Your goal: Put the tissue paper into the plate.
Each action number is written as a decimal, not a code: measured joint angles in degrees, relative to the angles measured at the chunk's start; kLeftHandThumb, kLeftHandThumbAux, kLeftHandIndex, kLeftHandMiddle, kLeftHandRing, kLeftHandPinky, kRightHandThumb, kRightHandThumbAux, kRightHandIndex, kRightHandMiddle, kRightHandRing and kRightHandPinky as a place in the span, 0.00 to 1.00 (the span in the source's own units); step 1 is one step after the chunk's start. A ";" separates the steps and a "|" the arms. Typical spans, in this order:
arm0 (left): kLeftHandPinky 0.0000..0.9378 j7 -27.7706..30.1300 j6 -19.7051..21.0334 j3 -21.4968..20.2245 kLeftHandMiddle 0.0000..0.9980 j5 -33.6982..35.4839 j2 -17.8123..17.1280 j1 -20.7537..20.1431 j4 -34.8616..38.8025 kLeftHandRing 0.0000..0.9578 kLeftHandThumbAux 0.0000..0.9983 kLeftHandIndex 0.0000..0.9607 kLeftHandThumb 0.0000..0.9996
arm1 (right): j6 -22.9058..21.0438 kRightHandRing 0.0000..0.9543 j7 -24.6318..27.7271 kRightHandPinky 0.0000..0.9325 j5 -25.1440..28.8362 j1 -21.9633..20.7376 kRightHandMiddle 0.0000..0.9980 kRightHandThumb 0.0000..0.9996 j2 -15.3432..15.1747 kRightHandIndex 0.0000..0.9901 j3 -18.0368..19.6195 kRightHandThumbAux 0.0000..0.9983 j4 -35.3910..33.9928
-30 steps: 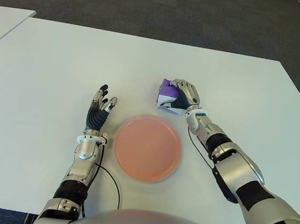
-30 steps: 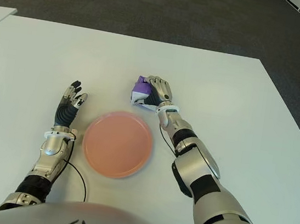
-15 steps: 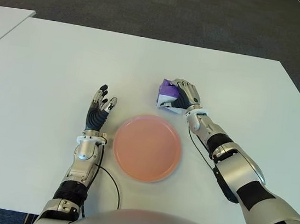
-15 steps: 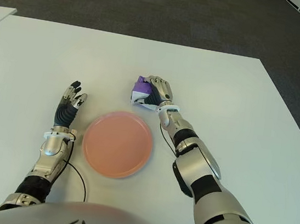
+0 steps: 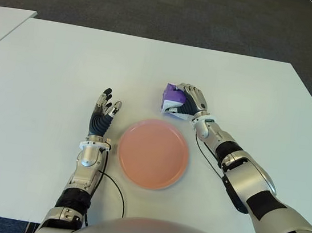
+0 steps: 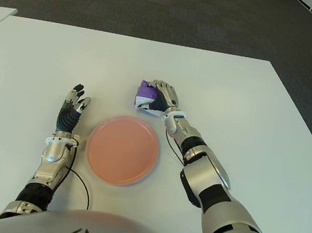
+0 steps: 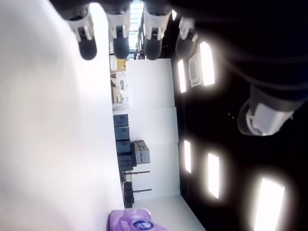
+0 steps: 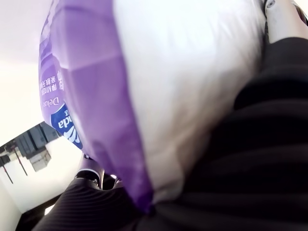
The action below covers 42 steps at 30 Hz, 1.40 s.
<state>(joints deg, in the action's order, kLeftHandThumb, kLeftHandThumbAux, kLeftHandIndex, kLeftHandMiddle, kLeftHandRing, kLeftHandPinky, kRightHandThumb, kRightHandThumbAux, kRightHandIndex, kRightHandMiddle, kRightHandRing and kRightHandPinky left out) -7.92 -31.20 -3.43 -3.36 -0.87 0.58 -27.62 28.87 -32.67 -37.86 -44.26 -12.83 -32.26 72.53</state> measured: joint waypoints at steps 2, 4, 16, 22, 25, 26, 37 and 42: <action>0.00 0.00 0.02 0.00 0.00 0.00 0.00 0.00 0.00 0.00 0.45 0.00 0.00 | 0.31 0.92 -0.47 0.92 0.37 0.22 0.54 0.86 -0.06 0.42 0.86 0.67 -0.01; 0.00 0.00 0.03 0.02 0.00 -0.01 0.03 -0.06 0.00 0.00 0.45 0.00 0.00 | 0.93 0.92 -0.49 0.91 1.33 0.19 0.54 0.86 -0.11 0.41 1.99 0.68 -0.08; 0.00 0.00 0.02 -0.12 0.00 0.00 0.20 -0.33 0.02 0.00 0.44 0.00 0.00 | 4.90 0.90 0.55 0.75 6.62 0.44 0.54 0.86 -1.21 0.41 8.87 0.68 -1.67; 0.00 -0.02 0.01 -0.19 0.00 -0.02 0.17 -0.52 0.03 0.00 0.44 0.00 0.00 | 5.74 0.88 0.69 0.60 7.74 0.99 0.54 0.86 -2.66 0.41 11.78 0.68 -5.75; 0.00 -0.02 0.02 -0.19 0.00 -0.03 0.14 -0.54 0.03 0.00 0.44 0.00 0.00 | 6.16 0.87 1.30 0.54 9.12 1.09 0.54 0.86 -3.41 0.41 13.82 0.68 -8.82; 0.00 -0.02 0.03 -0.18 0.00 -0.04 0.14 -0.55 0.03 0.00 0.44 0.00 0.00 | 6.25 0.87 1.60 0.54 9.51 1.21 0.54 0.86 -3.77 0.41 14.54 0.68 -10.25; 0.00 -0.02 0.07 -0.26 0.00 -0.02 0.13 -0.33 0.19 0.00 0.45 0.00 0.00 | 4.63 0.87 6.67 0.48 11.26 4.25 0.54 0.99 -5.27 0.42 18.59 0.67 -27.01; 0.00 -0.02 0.12 -0.32 0.00 -0.02 0.13 -0.44 0.18 0.00 0.45 0.00 0.00 | 3.04 0.87 9.02 0.47 11.21 5.92 0.53 1.00 -4.93 0.42 19.15 0.67 -32.23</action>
<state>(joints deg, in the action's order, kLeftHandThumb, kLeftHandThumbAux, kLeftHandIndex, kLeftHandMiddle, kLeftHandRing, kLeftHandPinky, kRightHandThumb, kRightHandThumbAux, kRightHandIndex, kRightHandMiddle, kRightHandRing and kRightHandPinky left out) -7.94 -31.08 -3.75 -3.38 -0.74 0.14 -27.44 31.91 -23.65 -26.65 -38.34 -17.76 -13.11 40.30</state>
